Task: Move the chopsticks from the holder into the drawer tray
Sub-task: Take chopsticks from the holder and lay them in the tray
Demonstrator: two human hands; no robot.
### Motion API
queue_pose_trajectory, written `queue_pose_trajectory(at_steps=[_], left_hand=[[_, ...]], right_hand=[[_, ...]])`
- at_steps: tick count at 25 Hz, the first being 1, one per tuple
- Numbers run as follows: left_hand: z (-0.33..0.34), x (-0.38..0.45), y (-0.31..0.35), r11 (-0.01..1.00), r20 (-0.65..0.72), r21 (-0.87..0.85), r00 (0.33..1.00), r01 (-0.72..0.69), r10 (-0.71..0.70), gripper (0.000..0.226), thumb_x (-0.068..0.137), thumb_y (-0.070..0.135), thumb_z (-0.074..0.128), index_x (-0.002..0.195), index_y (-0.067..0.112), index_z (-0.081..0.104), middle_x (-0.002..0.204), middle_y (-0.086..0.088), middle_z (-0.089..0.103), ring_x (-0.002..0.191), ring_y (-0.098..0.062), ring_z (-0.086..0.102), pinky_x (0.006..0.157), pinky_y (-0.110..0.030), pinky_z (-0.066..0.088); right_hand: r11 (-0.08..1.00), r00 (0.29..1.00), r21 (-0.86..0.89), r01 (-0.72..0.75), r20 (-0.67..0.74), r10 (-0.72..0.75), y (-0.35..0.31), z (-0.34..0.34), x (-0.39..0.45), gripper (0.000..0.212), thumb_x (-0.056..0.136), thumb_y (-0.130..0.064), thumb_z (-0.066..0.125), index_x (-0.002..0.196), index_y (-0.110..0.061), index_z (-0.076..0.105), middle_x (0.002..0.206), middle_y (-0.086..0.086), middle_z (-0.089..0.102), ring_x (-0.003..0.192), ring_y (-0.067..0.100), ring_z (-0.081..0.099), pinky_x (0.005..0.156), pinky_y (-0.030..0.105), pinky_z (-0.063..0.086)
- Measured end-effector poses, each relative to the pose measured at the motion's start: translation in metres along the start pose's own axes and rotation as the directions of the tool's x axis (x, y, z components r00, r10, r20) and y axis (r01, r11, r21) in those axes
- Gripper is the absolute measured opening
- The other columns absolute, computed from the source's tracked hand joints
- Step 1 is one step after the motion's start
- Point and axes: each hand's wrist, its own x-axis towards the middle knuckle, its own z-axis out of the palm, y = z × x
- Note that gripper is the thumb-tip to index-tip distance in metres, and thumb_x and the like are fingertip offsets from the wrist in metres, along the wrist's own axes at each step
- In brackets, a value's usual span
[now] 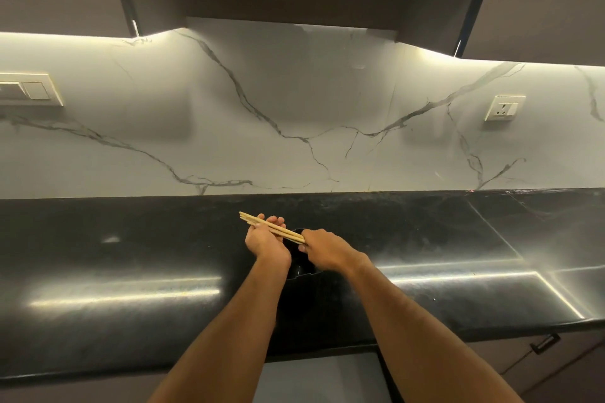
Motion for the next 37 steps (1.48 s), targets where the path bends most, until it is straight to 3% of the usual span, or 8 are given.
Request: queue_pose_trajectory(at_steps=[3, 6, 8, 11, 19, 22, 26, 37], left_hand=[[-0.009, 0.000, 0.000, 0.842, -0.151, 0.494, 0.932, -0.218, 0.330, 0.040, 0.102, 0.014, 0.053, 0.141, 0.003, 0.049, 0.135, -0.017, 0.058, 0.122, -0.032, 0.059, 0.107, -0.047, 0.048], [-0.035, 0.005, -0.003, 0.217, 0.327, 0.723, 0.601, -0.656, 0.729, 0.059, 0.090, 0.001, 0.063, 0.145, 0.008, 0.045, 0.146, -0.010, 0.051, 0.138, -0.027, 0.046, 0.119, -0.047, 0.035], [-0.044, 0.006, -0.005, -0.244, 0.774, 0.552, 0.382, -0.797, 0.505, 0.056, 0.086, 0.002, 0.063, 0.140, 0.008, 0.050, 0.139, -0.005, 0.056, 0.133, -0.021, 0.048, 0.120, -0.043, 0.034], [-0.036, 0.006, -0.003, -0.583, 0.963, 0.155, 0.254, -0.798, -0.092, 0.023, 0.095, 0.021, 0.055, 0.116, 0.016, 0.063, 0.109, -0.001, 0.070, 0.099, -0.017, 0.063, 0.103, -0.040, 0.050], [-0.028, 0.008, -0.005, -0.749, 0.820, 0.039, 0.450, -0.661, -0.354, 0.023, 0.094, 0.016, 0.060, 0.116, 0.016, 0.053, 0.109, -0.004, 0.067, 0.092, -0.023, 0.065, 0.073, -0.034, 0.045], [-0.029, 0.007, -0.004, -0.738, 0.810, 0.045, 0.457, -0.673, -0.367, 0.023, 0.095, 0.018, 0.061, 0.116, 0.016, 0.054, 0.107, -0.004, 0.067, 0.088, -0.021, 0.063, 0.073, -0.033, 0.041], [-0.037, 0.011, -0.004, -0.734, 0.799, 0.064, 0.475, -0.676, -0.368, 0.013, 0.100, 0.020, 0.055, 0.112, 0.017, 0.052, 0.102, -0.002, 0.067, 0.073, -0.011, 0.048, 0.068, -0.029, 0.036], [-0.033, -0.003, -0.015, -0.710, 0.819, -0.009, 0.402, -0.704, -0.409, 0.015, 0.101, 0.023, 0.056, 0.114, 0.017, 0.053, 0.106, -0.002, 0.065, 0.080, -0.010, 0.051, 0.077, -0.029, 0.044]], right_hand=[[0.988, 0.996, -0.149, 0.026, -0.080, -0.038, 0.004, 0.000, -0.003, 0.011, 0.105, -0.029, 0.047, 0.108, -0.019, 0.052, 0.093, 0.001, 0.062, 0.075, 0.016, 0.060, 0.065, 0.034, 0.048], [0.974, 0.990, -0.224, 0.030, -0.127, -0.059, 0.010, -0.005, -0.007, 0.014, 0.105, -0.025, 0.049, 0.114, -0.016, 0.054, 0.093, 0.000, 0.061, 0.079, 0.018, 0.062, 0.070, 0.034, 0.049], [0.960, 0.985, -0.276, 0.051, -0.144, -0.093, 0.010, -0.006, -0.009, 0.014, 0.103, -0.023, 0.051, 0.114, -0.015, 0.055, 0.097, 0.003, 0.067, 0.082, 0.021, 0.065, 0.073, 0.037, 0.051], [0.924, 0.982, -0.377, 0.065, -0.139, -0.126, 0.007, -0.004, -0.012, 0.016, 0.101, -0.020, 0.055, 0.116, -0.014, 0.056, 0.107, 0.007, 0.071, 0.089, 0.027, 0.069, 0.079, 0.042, 0.054], [0.897, 0.956, -0.438, 0.065, -0.230, -0.181, 0.018, -0.004, -0.016, 0.021, 0.094, -0.027, 0.065, 0.112, -0.021, 0.057, 0.108, 0.001, 0.069, 0.108, 0.024, 0.062, 0.098, 0.047, 0.038], [0.986, 0.970, 0.159, -0.046, -0.230, 0.082, 0.035, -0.021, -0.022, 0.077, 0.081, -0.046, 0.079, 0.145, -0.018, 0.046, 0.145, 0.004, 0.051, 0.140, 0.026, 0.041, 0.114, 0.056, 0.034], [0.389, 0.862, 0.920, -0.053, -0.154, 0.483, 0.048, -0.033, -0.027, 0.072, 0.099, -0.065, 0.038, 0.145, -0.011, 0.049, 0.148, 0.011, 0.053, 0.141, 0.029, 0.044, 0.118, 0.049, 0.034], [0.310, 0.881, 0.936, -0.164, -0.002, 0.473, 0.045, -0.002, -0.019, 0.079, 0.103, -0.063, 0.017, 0.147, -0.004, 0.047, 0.141, 0.015, 0.059, 0.130, 0.029, 0.055, 0.115, 0.045, 0.034]])
